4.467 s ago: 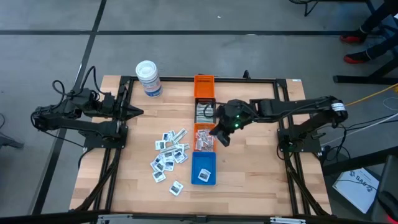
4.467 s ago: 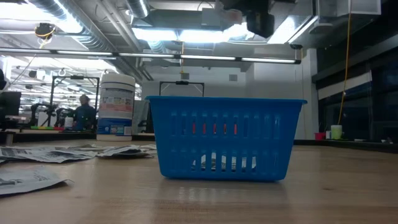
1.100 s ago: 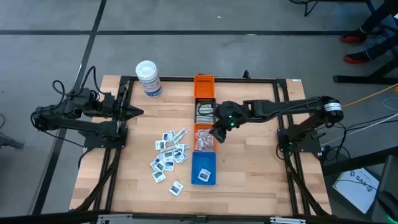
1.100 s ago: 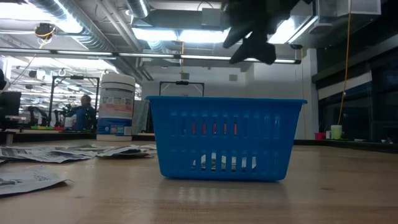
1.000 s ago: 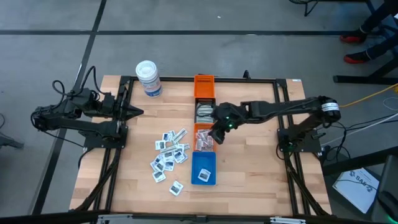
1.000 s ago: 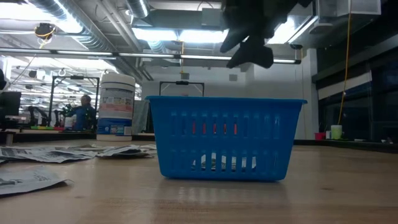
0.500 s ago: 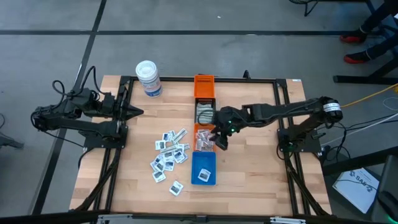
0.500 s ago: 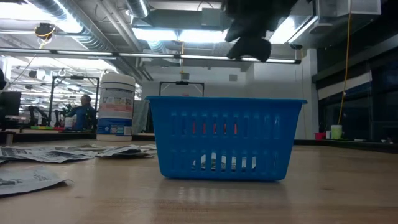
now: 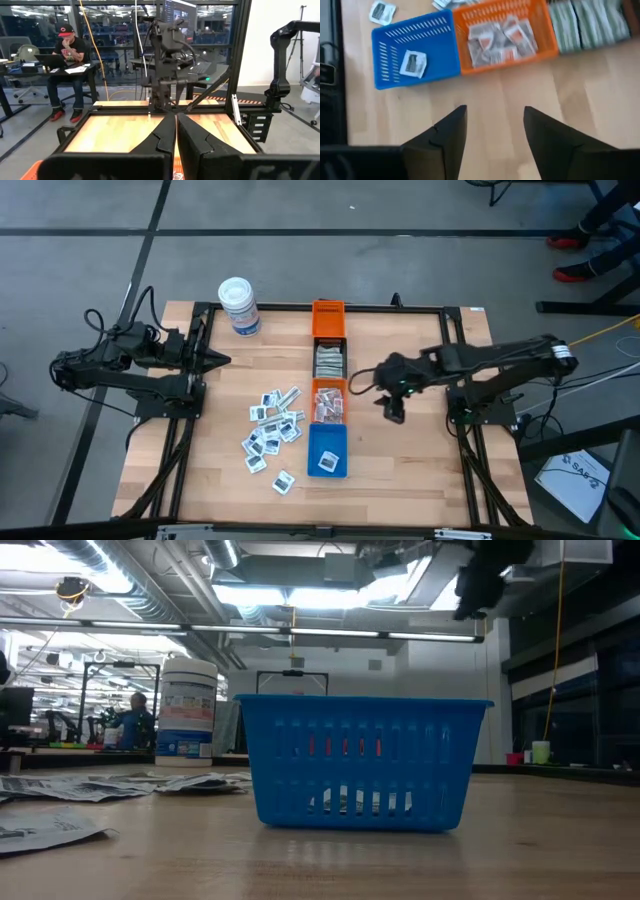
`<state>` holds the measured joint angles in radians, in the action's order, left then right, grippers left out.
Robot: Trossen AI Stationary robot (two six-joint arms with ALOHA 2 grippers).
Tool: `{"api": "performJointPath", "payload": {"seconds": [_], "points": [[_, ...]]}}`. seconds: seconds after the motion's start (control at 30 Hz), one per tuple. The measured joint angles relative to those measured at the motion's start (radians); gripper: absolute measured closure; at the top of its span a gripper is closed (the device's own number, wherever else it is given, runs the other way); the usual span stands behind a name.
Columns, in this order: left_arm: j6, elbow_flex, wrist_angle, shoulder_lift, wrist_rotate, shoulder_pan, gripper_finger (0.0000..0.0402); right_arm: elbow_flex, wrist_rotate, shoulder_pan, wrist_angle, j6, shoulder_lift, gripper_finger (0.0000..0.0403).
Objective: Pick & Place First Aid Supplies
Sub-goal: Put the gray towelette pack into the blue bin
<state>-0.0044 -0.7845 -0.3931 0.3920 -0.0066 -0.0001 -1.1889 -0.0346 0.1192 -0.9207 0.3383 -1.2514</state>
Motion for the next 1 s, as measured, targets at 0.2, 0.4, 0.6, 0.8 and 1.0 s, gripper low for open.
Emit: {"api": "performJointPath", "payload": {"seconds": [0.2, 0.4, 0.6, 0.8, 1.0], "points": [[0.000, 0.000, 0.000, 0.000, 0.000, 0.000, 0.0393, 0.003, -0.018, 0.001, -0.107, 0.128, 0.137, 0.0208], [0.000, 0.000, 0.000, 0.000, 0.000, 0.000, 0.0392, 0.190, -0.017, 0.001, -0.007, 0.184, 0.321, 0.0208], [0.000, 0.000, 0.000, 0.000, 0.000, 0.000, 0.0389, 0.451, -0.015, 0.001, 0.219, 0.375, 0.524, 0.0208], [0.000, 0.000, 0.000, 0.000, 0.000, 0.000, 0.0391, 0.710, -0.024, 0.000, 0.589, 0.350, 0.681, 0.0208], [0.000, 0.000, 0.000, 0.000, 0.000, 0.000, 0.0389, 0.940, 0.057, 0.000, 0.986, 0.019, 0.761, 0.0208]]}}
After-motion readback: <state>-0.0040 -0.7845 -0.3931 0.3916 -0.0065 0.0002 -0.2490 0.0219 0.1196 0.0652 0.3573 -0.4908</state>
